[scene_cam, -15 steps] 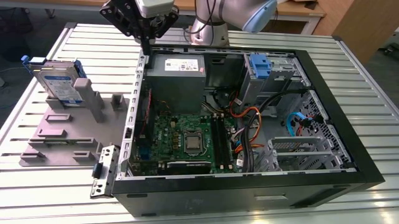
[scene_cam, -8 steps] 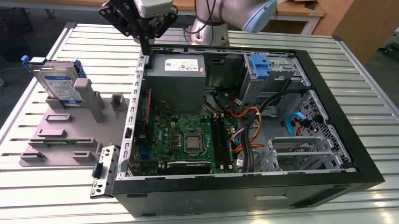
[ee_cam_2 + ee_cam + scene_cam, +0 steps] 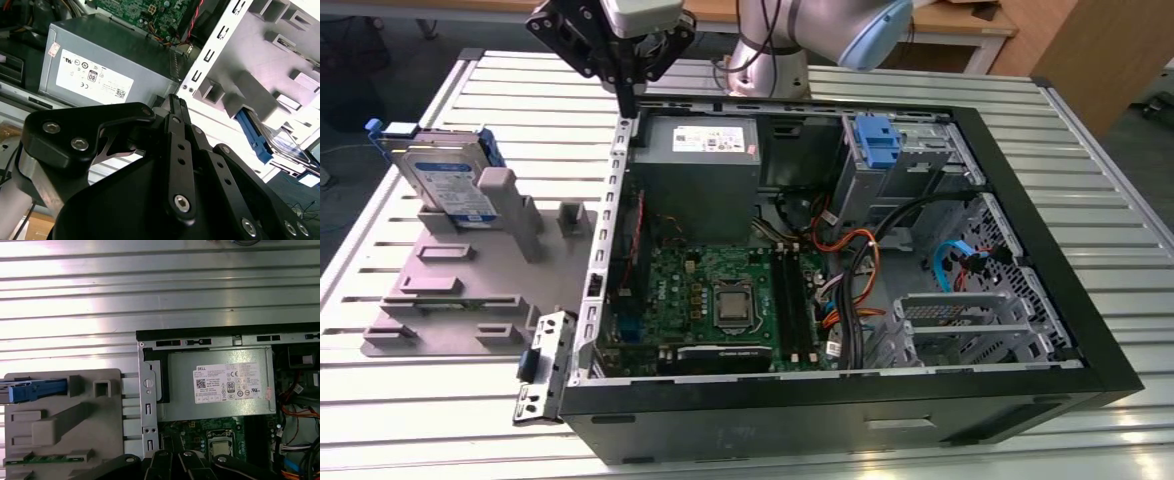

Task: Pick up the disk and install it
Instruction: 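Reach for the disk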

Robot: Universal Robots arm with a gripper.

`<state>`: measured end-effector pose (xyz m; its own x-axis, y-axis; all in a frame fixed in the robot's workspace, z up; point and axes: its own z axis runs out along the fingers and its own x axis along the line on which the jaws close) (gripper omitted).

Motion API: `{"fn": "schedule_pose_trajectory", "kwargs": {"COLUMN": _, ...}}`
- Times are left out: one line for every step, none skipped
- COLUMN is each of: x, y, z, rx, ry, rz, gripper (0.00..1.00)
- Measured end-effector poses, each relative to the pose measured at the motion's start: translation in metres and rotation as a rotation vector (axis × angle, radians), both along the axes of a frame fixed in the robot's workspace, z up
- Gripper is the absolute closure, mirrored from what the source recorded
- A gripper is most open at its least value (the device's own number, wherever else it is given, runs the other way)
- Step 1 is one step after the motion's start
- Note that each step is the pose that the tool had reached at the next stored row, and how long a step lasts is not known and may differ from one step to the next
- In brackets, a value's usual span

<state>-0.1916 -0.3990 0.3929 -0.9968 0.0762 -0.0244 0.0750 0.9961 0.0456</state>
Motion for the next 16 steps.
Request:
{"fn": "schedule_pose_trajectory", "kwargs": {"x": -0.0005, "y": 0.0, "z": 0.0, "rx": 0.0, "ry": 0.0, "rz": 0.0, "gripper": 0.89}}
{"fn": "schedule_pose_trajectory", "kwargs": {"x": -0.0011, "y": 0.0, "z": 0.0, "rx": 0.0, "ry": 0.0, "rz": 0.0, "gripper": 0.89}}
{"fn": "schedule_pose_trajectory", "kwargs": {"x": -0.0015, "y": 0.0, "z": 0.0, "rx": 0.0, "ry": 0.0, "rz": 0.0, "gripper": 0.89}}
{"fn": "schedule_pose_trajectory", "kwargs": {"x": -0.0019, "y": 0.0, "z": 0.0, "rx": 0.0, "ry": 0.0, "rz": 0.0, "gripper": 0.89}}
{"fn": "schedule_pose_trajectory", "kwargs": {"x": -0.0023, "y": 0.0, "z": 0.0, "rx": 0.0, "ry": -0.0001, "rz": 0.0, "gripper": 0.89}}
{"fn": "schedule_pose_trajectory", "kwargs": {"x": -0.0027, "y": 0.0, "z": 0.0, "rx": 0.0, "ry": 0.0, "rz": 0.0, "gripper": 0.89}}
{"fn": "schedule_pose_trajectory", "kwargs": {"x": -0.0031, "y": 0.0, "z": 0.0, "rx": -0.0001, "ry": 0.0, "rz": 0.0, "gripper": 0.89}}
{"fn": "schedule_pose_trajectory", "kwargs": {"x": -0.0037, "y": 0.0, "z": 0.0, "rx": 0.0, "ry": 0.0, "rz": 0.0, "gripper": 0.89}}
{"fn": "schedule_pose_trajectory", "kwargs": {"x": -0.0043, "y": 0.0, "z": 0.0, "rx": 0.0, "ry": 0.0, "rz": 0.0, "gripper": 0.89}}
{"fn": "schedule_pose_trajectory", "kwargs": {"x": -0.0049, "y": 0.0, "z": 0.0001, "rx": -0.0001, "ry": 0.0001, "rz": 0.0, "gripper": 0.89}}
{"fn": "schedule_pose_trajectory", "kwargs": {"x": -0.0056, "y": 0.0, "z": 0.0, "rx": 0.0, "ry": 0.0, "rz": 0.0, "gripper": 0.89}}
{"fn": "schedule_pose_trajectory", "kwargs": {"x": -0.0064, "y": 0.0, "z": 0.0, "rx": 0.0, "ry": 0.0, "rz": 0.0, "gripper": 0.89}}
{"fn": "schedule_pose_trajectory", "kwargs": {"x": -0.0071, "y": 0.0, "z": 0.0, "rx": 0.0, "ry": 0.0, "rz": 0.0, "gripper": 0.89}}
{"fn": "schedule_pose_trajectory", "kwargs": {"x": -0.0079, "y": 0.0, "z": 0.0, "rx": 0.0, "ry": 0.0, "rz": 0.0, "gripper": 0.89}}
{"fn": "schedule_pose_trajectory", "kwargs": {"x": -0.0086, "y": 0.0, "z": 0.0, "rx": 0.0, "ry": -0.0001, "rz": 0.0, "gripper": 0.89}}
{"fn": "schedule_pose_trajectory", "kwargs": {"x": -0.0092, "y": 0.0, "z": 0.0, "rx": 0.0, "ry": 0.0, "rz": 0.0, "gripper": 0.89}}
